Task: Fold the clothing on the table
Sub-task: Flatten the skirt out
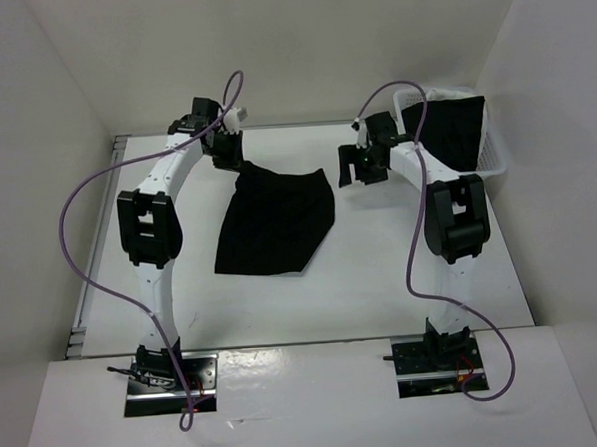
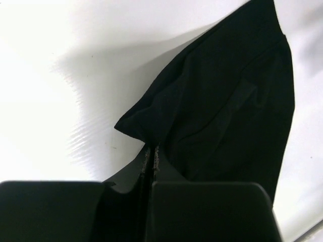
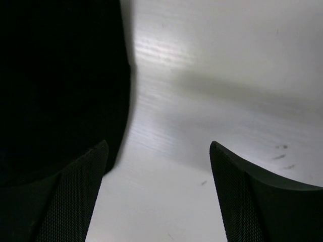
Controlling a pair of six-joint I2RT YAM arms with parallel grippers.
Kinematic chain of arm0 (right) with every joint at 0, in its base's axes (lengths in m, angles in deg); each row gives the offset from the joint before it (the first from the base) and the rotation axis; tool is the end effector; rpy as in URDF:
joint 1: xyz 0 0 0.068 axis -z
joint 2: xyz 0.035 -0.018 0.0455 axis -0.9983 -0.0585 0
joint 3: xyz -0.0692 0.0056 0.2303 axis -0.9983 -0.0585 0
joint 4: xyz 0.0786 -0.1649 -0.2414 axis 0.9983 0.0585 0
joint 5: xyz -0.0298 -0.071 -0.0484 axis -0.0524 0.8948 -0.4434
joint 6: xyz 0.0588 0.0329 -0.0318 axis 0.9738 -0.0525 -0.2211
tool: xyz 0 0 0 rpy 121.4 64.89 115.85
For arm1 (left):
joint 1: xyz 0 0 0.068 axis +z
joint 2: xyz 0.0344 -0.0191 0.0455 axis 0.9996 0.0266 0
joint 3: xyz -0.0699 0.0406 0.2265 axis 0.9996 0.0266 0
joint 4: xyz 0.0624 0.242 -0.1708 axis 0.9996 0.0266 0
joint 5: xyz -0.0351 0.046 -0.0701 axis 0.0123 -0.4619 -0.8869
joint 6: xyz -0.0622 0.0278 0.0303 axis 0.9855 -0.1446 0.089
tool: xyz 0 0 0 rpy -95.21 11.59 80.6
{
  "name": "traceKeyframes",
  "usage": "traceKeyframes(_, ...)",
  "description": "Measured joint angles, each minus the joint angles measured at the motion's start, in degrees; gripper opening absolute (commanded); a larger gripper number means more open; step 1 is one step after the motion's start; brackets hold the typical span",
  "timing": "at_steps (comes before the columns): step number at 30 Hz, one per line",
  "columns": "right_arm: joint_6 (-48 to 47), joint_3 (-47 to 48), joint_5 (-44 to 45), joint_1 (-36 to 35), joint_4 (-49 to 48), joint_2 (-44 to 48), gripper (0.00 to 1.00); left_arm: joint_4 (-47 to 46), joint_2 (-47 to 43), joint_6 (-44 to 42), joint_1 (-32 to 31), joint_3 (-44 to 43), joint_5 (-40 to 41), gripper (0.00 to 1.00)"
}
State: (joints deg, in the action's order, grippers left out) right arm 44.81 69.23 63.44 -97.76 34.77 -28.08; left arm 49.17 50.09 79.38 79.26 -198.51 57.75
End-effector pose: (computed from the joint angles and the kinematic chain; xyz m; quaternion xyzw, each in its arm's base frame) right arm 0.4677 0.1055 0.1371 -0.0921 0.9501 0.1378 0.2644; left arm 0.5293 -0.1087 0.2050 0.0936 0.9299 -0.2107 0.2864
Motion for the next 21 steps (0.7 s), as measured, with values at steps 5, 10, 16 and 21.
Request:
traceKeyframes(5, 0.66, 8.37, -2.21, -0.59, -1.97, -4.15, 0.85, -3.65, -2.58, -0.02, -0.22, 8.33, 0.57, 0.00)
traceKeyframes(10, 0.92, 13.88, -2.27, -2.69, -3.26, -10.03, 0.82, -4.66, -2.58, -0.04, -0.24, 13.29, 1.29, 0.00)
traceKeyframes(16, 0.22, 16.74, -2.10, -4.66, -3.52, -17.16, 0.78, -5.95, -2.89, -0.11, -0.24, 14.84, 1.60, 0.00)
traceKeyframes(21, -0.74, 22.95, -1.62, -5.09, -3.10, -19.32, 0.76, -6.64, -3.56, -0.13, -0.24, 14.84, 1.62, 0.00)
